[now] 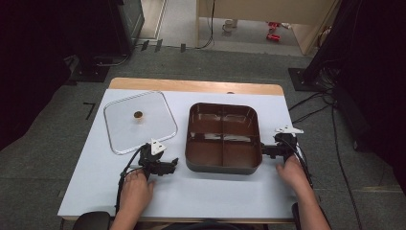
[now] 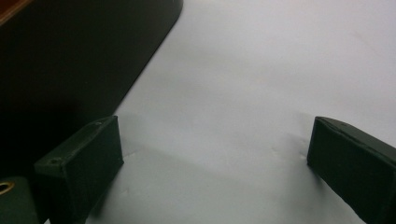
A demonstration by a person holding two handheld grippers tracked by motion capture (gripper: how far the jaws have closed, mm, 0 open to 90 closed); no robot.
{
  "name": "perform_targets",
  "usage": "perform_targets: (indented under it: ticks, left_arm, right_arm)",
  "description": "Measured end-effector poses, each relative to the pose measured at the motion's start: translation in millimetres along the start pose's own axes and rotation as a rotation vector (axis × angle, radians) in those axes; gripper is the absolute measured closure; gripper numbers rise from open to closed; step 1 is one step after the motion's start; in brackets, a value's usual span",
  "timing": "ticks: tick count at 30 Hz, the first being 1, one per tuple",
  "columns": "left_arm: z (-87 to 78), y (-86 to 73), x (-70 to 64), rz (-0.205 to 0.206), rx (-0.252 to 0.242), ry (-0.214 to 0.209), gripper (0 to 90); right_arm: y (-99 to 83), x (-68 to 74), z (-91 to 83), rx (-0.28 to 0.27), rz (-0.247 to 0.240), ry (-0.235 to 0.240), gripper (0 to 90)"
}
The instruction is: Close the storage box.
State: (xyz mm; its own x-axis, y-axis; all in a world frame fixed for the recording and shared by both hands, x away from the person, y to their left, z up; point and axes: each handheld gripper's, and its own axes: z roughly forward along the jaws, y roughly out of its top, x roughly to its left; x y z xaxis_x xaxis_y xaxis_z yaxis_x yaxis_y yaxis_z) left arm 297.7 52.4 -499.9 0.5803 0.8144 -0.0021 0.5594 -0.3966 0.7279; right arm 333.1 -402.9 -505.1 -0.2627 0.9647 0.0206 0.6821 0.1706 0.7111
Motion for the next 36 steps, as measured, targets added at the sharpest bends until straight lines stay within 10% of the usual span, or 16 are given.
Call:
perform_targets:
  ticks: [36]
  left_arm:
    - [0.5, 0.9, -0.5, 0.007, 0.006, 0.005, 12.5]
  right_arm:
    - [0.0, -0.1, 0.0, 0.001, 0.002, 0.001, 2.6]
